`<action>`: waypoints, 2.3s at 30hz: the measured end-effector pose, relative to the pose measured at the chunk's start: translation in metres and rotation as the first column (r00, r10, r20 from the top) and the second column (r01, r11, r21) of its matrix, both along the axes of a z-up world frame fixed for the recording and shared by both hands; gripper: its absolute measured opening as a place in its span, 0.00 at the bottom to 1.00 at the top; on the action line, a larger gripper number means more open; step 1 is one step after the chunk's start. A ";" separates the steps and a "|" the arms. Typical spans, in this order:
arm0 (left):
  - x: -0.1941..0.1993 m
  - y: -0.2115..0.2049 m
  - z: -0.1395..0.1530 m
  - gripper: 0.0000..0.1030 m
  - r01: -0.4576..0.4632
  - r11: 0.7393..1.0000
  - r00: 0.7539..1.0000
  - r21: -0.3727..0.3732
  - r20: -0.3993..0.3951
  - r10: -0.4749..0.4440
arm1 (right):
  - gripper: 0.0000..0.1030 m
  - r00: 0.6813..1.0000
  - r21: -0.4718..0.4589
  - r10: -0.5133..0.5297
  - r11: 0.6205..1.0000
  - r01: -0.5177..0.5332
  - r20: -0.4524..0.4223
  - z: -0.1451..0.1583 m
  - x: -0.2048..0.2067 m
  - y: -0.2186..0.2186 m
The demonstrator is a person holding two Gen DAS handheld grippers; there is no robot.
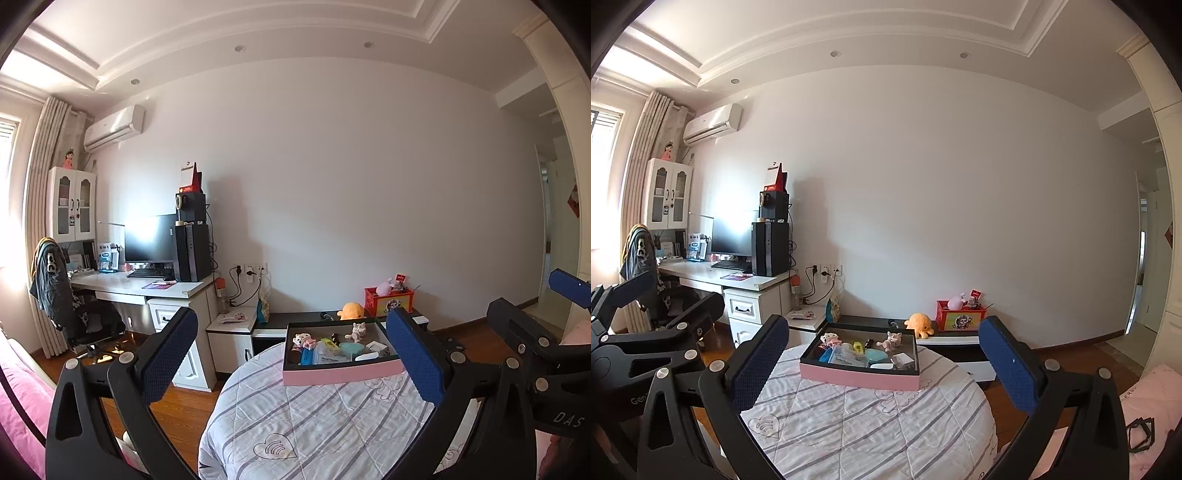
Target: Organize rigid objects
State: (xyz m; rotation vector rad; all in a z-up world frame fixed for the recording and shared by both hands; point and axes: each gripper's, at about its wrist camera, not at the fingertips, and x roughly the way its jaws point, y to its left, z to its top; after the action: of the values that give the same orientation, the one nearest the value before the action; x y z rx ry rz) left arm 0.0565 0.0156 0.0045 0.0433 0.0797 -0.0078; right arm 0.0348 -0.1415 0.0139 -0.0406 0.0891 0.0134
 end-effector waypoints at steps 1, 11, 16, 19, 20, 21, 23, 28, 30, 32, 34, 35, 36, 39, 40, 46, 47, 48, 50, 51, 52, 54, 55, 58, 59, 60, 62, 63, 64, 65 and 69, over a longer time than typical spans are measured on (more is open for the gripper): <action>0.000 0.000 0.000 1.00 0.002 1.000 1.000 0.000 -0.001 -0.002 | 1.00 1.000 0.002 -0.003 1.000 0.003 0.000 0.000 0.000 0.000; -0.001 0.001 0.000 1.00 -0.002 1.000 1.000 -0.002 0.001 0.002 | 1.00 1.000 0.009 -0.009 1.000 0.009 -0.002 0.001 -0.001 0.000; -0.001 0.000 -0.001 1.00 -0.013 1.000 1.000 -0.003 0.004 0.013 | 1.00 1.000 0.009 -0.010 1.000 0.010 0.001 0.002 -0.002 0.002; -0.001 0.000 -0.001 1.00 -0.022 1.000 1.000 -0.003 0.008 0.022 | 1.00 1.000 0.011 -0.007 1.000 0.007 0.002 0.002 -0.003 0.002; -0.001 0.000 -0.001 1.00 -0.024 1.000 1.000 -0.003 0.009 0.024 | 1.00 1.000 0.011 -0.006 1.000 0.006 0.001 0.002 -0.003 0.003; 0.000 -0.001 -0.001 1.00 -0.025 1.000 1.000 -0.005 0.009 0.025 | 1.00 1.000 0.011 -0.005 1.000 0.005 0.002 0.003 -0.004 0.004; -0.001 -0.001 -0.001 1.00 -0.027 1.000 1.000 -0.007 0.011 0.027 | 1.00 1.000 0.010 -0.005 1.000 0.005 0.002 0.003 -0.004 0.004; -0.003 0.000 0.000 1.00 -0.033 0.999 0.999 -0.014 0.024 0.034 | 1.00 1.000 0.005 -0.004 1.000 0.004 0.010 0.004 -0.006 0.004; -0.004 0.000 0.000 1.00 -0.035 0.999 0.999 -0.019 0.029 0.035 | 1.00 1.000 0.005 -0.004 1.000 0.004 0.010 0.004 -0.006 0.004; -0.003 0.001 0.000 1.00 -0.034 0.999 0.999 -0.021 0.030 0.034 | 1.00 1.000 0.002 0.000 1.000 0.000 0.006 0.003 -0.006 0.005; -0.003 0.001 0.000 1.00 -0.032 0.999 0.999 -0.020 0.024 0.033 | 1.00 1.000 -0.001 0.002 1.000 -0.002 0.003 0.003 -0.005 0.005; -0.003 0.001 0.000 1.00 -0.033 0.999 0.999 -0.020 0.023 0.033 | 1.00 1.000 -0.001 0.003 1.000 -0.003 0.001 0.003 -0.004 0.004; -0.003 0.001 0.000 1.00 -0.035 0.999 0.999 -0.020 0.025 0.036 | 1.00 1.000 -0.001 0.003 1.000 -0.003 0.001 0.002 -0.004 0.004; -0.002 0.000 0.001 1.00 -0.037 0.999 0.999 -0.020 0.025 0.037 | 1.00 1.000 -0.001 0.004 1.000 -0.004 0.000 0.003 -0.004 0.004; -0.002 0.000 0.001 1.00 -0.038 0.999 0.999 -0.020 0.025 0.038 | 1.00 1.000 -0.001 0.004 1.000 -0.004 0.000 0.003 -0.004 0.004; -0.001 -0.001 0.001 1.00 -0.040 0.999 0.999 -0.019 0.023 0.040 | 1.00 1.000 0.000 0.005 1.000 -0.005 -0.003 0.003 -0.004 0.002; -0.001 0.000 0.001 1.00 -0.039 0.999 0.999 -0.019 0.025 0.040 | 1.00 1.000 0.000 0.004 1.000 -0.004 -0.002 0.003 -0.004 0.003; -0.001 0.000 0.001 1.00 -0.039 0.999 0.999 -0.019 0.023 0.039 | 1.00 1.000 0.000 0.005 1.000 -0.005 -0.004 0.003 -0.004 0.002; -0.001 -0.001 0.001 1.00 -0.039 0.999 0.999 -0.018 0.023 0.040 | 1.00 1.000 -0.001 0.004 1.000 -0.004 -0.003 0.003 -0.004 0.003; -0.001 0.000 0.001 1.00 -0.039 0.999 0.999 -0.020 0.024 0.039 | 1.00 1.000 -0.001 0.004 1.000 -0.004 -0.004 0.003 -0.004 0.003; -0.001 0.000 0.001 1.00 -0.038 0.999 0.999 -0.019 0.023 0.039 | 1.00 1.000 0.000 0.005 1.000 -0.005 -0.003 0.003 -0.004 0.002; -0.001 0.000 0.001 1.00 -0.039 0.999 0.999 -0.020 0.024 0.040 | 1.00 1.000 -0.001 0.004 1.000 -0.004 -0.003 0.003 -0.004 0.002; -0.001 0.000 0.001 1.00 -0.039 0.999 0.999 -0.019 0.024 0.040 | 1.00 1.000 -0.001 0.005 1.000 -0.005 -0.003 0.003 -0.004 0.002; -0.001 0.000 0.001 1.00 -0.039 0.999 0.999 -0.019 0.023 0.039 | 1.00 1.000 -0.001 0.004 1.000 -0.004 -0.004 0.003 -0.004 0.002; -0.001 0.000 0.001 1.00 -0.038 0.999 0.999 -0.020 0.023 0.039 | 1.00 1.000 0.000 0.004 1.000 -0.004 -0.004 0.003 -0.004 0.002; -0.001 0.000 0.001 1.00 -0.039 0.999 0.999 -0.019 0.023 0.039 | 1.00 1.000 0.000 0.004 1.000 -0.004 -0.004 0.003 -0.004 0.002; -0.001 0.000 0.001 1.00 -0.040 0.999 0.999 -0.020 0.025 0.040 | 1.00 1.000 0.000 0.005 1.000 -0.005 -0.004 0.003 -0.004 0.002; 0.000 -0.001 0.001 1.00 -0.039 0.999 0.999 -0.021 0.024 0.040 | 1.00 1.000 0.000 0.005 1.000 -0.005 -0.003 0.003 -0.004 0.002; -0.001 0.000 0.001 1.00 -0.039 0.999 0.999 -0.020 0.023 0.039 | 1.00 1.000 0.000 0.005 1.000 -0.005 -0.004 0.003 -0.004 0.002; -0.001 0.000 0.001 1.00 -0.039 0.999 0.999 -0.020 0.024 0.039 | 1.00 1.000 -0.001 0.005 1.000 -0.005 -0.004 0.003 -0.004 0.002; -0.001 -0.001 0.001 1.00 -0.041 0.999 0.999 -0.019 0.024 0.041 | 1.00 1.000 0.000 0.005 1.000 -0.005 -0.004 0.003 -0.004 0.002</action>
State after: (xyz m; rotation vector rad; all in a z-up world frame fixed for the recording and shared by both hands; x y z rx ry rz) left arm 0.0550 0.0150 0.0057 0.0234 0.0560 0.0332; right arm 0.0312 -0.1395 0.0170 -0.0409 0.0934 0.0186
